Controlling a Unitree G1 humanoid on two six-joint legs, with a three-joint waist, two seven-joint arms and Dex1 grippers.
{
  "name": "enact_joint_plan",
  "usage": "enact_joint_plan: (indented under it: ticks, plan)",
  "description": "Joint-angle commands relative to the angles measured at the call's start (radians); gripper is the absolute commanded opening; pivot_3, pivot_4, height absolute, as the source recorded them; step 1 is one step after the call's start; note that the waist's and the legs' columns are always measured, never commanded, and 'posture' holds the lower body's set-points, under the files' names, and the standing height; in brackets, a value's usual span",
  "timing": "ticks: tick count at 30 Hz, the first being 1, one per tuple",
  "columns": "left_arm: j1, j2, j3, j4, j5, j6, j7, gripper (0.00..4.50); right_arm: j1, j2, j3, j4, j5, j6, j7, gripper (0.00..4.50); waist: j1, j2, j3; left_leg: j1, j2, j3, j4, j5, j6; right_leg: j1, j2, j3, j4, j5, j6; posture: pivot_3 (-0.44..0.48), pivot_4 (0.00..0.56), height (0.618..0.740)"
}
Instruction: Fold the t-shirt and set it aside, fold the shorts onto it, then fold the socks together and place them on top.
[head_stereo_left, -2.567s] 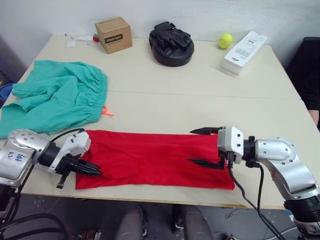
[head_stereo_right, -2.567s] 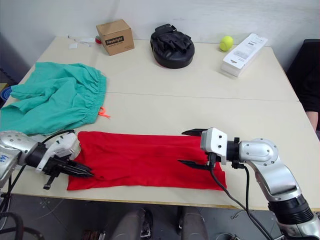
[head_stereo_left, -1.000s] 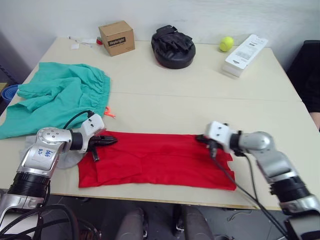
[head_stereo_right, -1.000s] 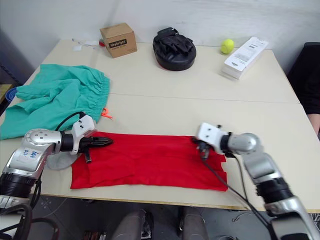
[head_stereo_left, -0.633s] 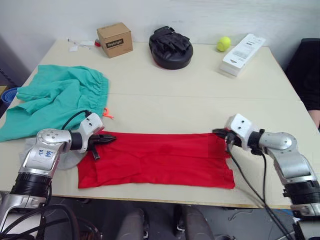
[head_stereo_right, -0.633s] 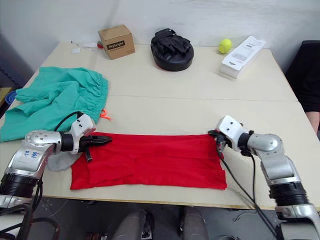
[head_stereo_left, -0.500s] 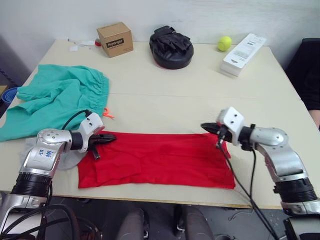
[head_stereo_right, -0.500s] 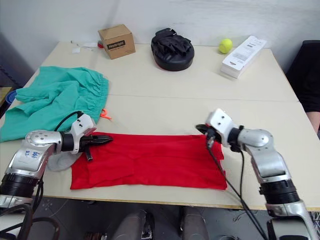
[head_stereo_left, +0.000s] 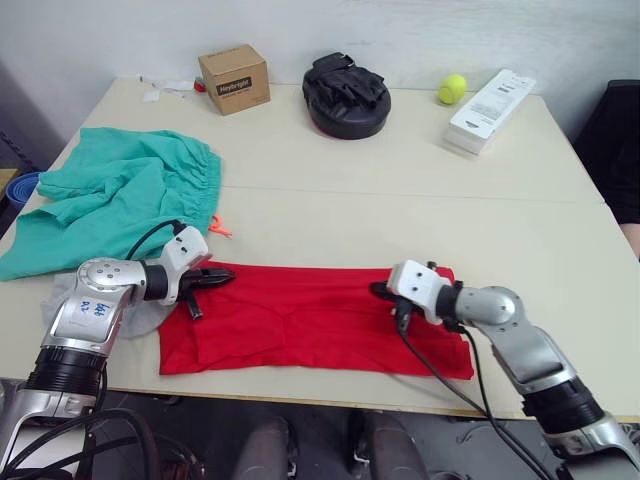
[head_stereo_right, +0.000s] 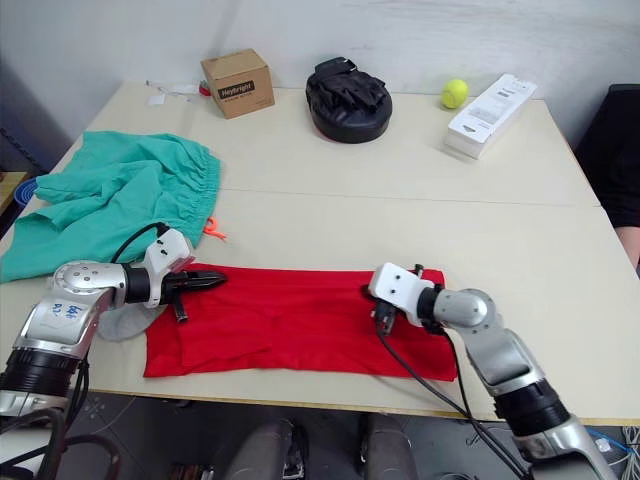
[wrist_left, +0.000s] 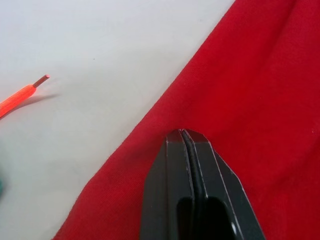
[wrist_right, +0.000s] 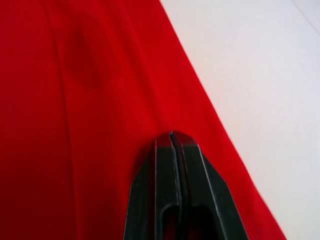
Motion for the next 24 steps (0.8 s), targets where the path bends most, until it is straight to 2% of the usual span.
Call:
enact_joint_plan:
  ticks: [1, 5, 11, 14, 17, 24]
  plan:
    - [0.029, 0.013, -0.003, 0.014, 0.029, 0.000, 0.003, 0.03, 0.082, -0.087, -0.087, 0.050, -0.009, 0.005, 0.008, 0.00, 0.001, 0.000, 0.000, 0.000, 0.000, 0.000, 0.000, 0.000, 0.000, 0.000, 0.000, 0.000, 0.000, 0.000, 0.000, 0.000, 0.150, 0.740]
    - [0.032, 0.017, -0.003, 0.022, 0.032, -0.009, 0.001, 0.03, 0.134, -0.143, -0.168, 0.063, 0.010, -0.016, 0.010, 0.00, -0.001, -0.001, -0.001, 0.001, 0.000, 0.000, 0.000, 0.000, 0.000, 0.001, 0.000, 0.000, 0.000, 0.000, 0.000, 0.000, 0.150, 0.740]
    - [0.032, 0.016, -0.003, 0.031, 0.034, -0.019, -0.002, 0.03, 0.052, -0.086, -0.210, -0.056, 0.121, 0.079, 0.013, 0.00, -0.003, -0.001, -0.001, 0.001, 0.000, 0.000, -0.001, 0.000, 0.000, 0.000, 0.000, 0.000, 0.000, 0.000, 0.000, 0.000, 0.150, 0.740]
    - [0.031, 0.013, -0.004, 0.033, 0.036, -0.024, -0.002, 0.03, -0.007, -0.017, -0.167, -0.150, 0.167, 0.174, 0.001, 0.00, -0.004, 0.002, -0.001, 0.000, 0.001, 0.000, -0.001, 0.000, 0.000, -0.001, 0.000, 0.000, 0.000, 0.000, 0.000, 0.000, 0.150, 0.740]
    - [0.030, 0.011, -0.005, 0.034, 0.037, -0.028, -0.003, 0.03, -0.033, 0.053, -0.069, -0.208, 0.146, 0.219, -0.014, 0.00, -0.004, 0.002, -0.001, 0.000, 0.001, 0.000, -0.002, 0.000, 0.000, -0.002, 0.000, 0.000, 0.000, 0.000, 0.000, 0.000, 0.150, 0.740]
    - [0.027, 0.012, -0.008, 0.040, 0.040, -0.041, -0.004, 0.03, -0.001, 0.073, 0.055, -0.130, 0.024, 0.170, -0.057, 0.00, -0.003, 0.002, -0.001, -0.001, 0.000, 0.001, -0.002, -0.001, 0.001, -0.002, -0.001, 0.000, -0.001, 0.000, 0.000, 0.000, 0.150, 0.740]
